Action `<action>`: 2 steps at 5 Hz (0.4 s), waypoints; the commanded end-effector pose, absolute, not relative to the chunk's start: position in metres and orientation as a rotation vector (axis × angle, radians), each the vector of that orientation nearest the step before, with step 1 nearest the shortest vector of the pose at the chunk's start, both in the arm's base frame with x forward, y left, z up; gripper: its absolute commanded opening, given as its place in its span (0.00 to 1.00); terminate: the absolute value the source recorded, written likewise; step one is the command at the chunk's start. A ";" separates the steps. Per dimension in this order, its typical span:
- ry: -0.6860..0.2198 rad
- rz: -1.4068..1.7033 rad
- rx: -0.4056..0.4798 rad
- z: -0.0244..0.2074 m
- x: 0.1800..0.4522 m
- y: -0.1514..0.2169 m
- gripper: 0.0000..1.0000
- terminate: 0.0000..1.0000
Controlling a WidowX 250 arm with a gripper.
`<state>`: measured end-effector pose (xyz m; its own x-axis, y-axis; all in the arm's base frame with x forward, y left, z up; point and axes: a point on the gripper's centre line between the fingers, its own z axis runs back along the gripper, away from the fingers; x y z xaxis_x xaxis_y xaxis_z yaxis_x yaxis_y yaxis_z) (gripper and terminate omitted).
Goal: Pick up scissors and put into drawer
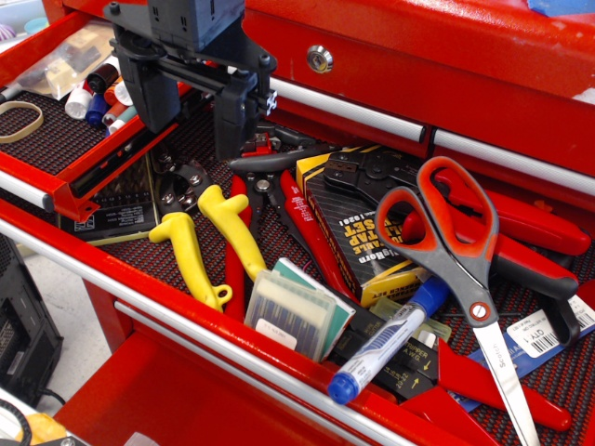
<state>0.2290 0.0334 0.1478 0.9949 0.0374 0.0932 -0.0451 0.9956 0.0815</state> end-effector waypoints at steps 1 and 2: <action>-0.092 0.041 0.084 0.148 0.229 0.033 1.00 0.00; -0.171 0.175 0.035 0.153 0.229 -0.017 1.00 0.00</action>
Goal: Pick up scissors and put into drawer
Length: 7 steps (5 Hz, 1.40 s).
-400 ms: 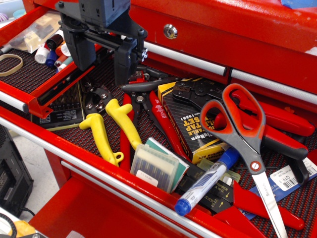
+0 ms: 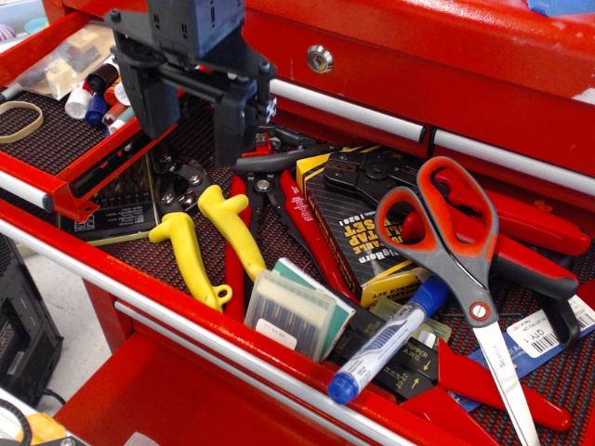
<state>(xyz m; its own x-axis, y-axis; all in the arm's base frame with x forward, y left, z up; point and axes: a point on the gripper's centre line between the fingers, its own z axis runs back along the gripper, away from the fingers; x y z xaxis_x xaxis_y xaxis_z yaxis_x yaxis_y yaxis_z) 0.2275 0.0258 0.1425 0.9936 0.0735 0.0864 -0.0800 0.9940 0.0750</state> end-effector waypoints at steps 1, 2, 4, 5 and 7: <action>-0.234 0.280 -0.003 0.148 0.233 -0.062 1.00 0.00; -0.283 0.337 0.003 0.139 0.243 -0.095 1.00 0.00; -0.330 0.304 -0.001 0.121 0.268 -0.131 1.00 0.00; -0.333 0.250 -0.014 0.116 0.279 -0.141 1.00 0.00; -0.304 0.237 -0.030 0.100 0.280 -0.150 1.00 0.00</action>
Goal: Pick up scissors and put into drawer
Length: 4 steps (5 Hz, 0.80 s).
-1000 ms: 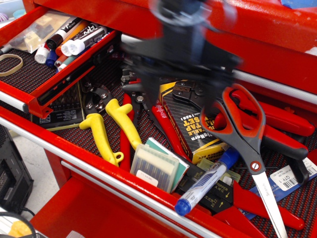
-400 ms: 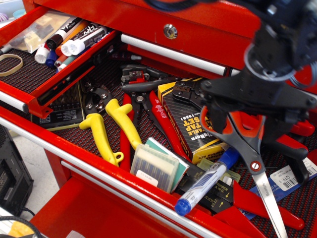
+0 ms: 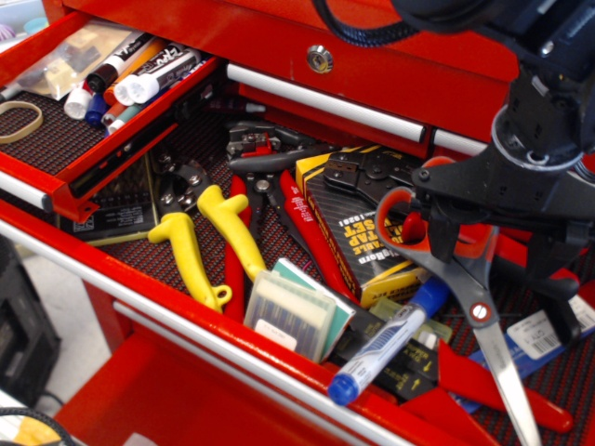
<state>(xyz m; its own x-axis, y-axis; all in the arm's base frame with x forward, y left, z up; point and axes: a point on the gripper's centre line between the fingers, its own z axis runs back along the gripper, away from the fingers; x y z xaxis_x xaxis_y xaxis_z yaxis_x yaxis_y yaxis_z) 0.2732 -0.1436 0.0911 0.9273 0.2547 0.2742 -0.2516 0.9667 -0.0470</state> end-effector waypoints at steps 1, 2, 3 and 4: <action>-0.289 0.244 -0.035 0.095 0.277 -0.148 1.00 0.00; -0.298 0.257 -0.069 0.087 0.276 -0.148 1.00 0.00; -0.292 0.283 -0.091 0.079 0.274 -0.148 1.00 0.00; -0.295 0.301 -0.114 0.071 0.276 -0.145 1.00 0.00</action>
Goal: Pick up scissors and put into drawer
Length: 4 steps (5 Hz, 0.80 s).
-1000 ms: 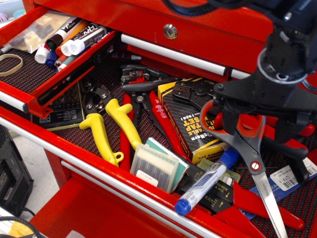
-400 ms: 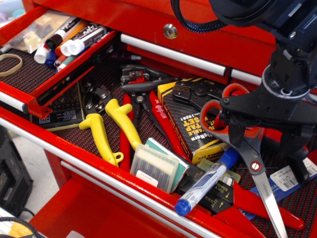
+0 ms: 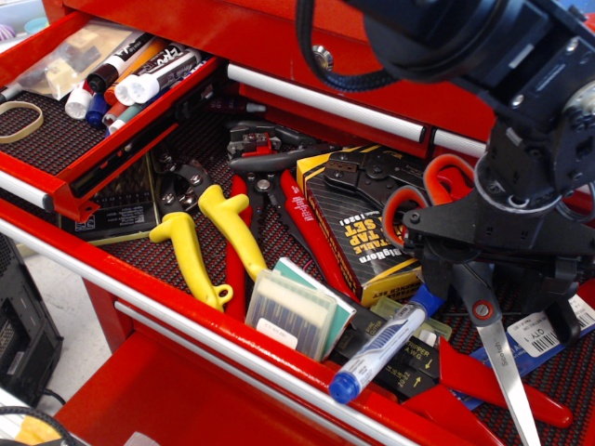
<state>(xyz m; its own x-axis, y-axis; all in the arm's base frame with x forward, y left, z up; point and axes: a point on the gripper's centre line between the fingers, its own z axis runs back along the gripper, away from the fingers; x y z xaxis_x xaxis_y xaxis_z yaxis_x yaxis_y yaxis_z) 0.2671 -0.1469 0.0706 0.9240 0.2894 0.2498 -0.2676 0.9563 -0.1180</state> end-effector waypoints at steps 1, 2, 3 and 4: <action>-0.307 0.314 -0.127 0.067 0.275 -0.140 1.00 0.00; -0.339 0.363 -0.148 0.061 0.275 -0.141 1.00 0.00; -0.325 0.394 -0.137 0.061 0.274 -0.142 0.00 0.00; -0.304 0.404 -0.128 0.064 0.273 -0.143 0.00 0.00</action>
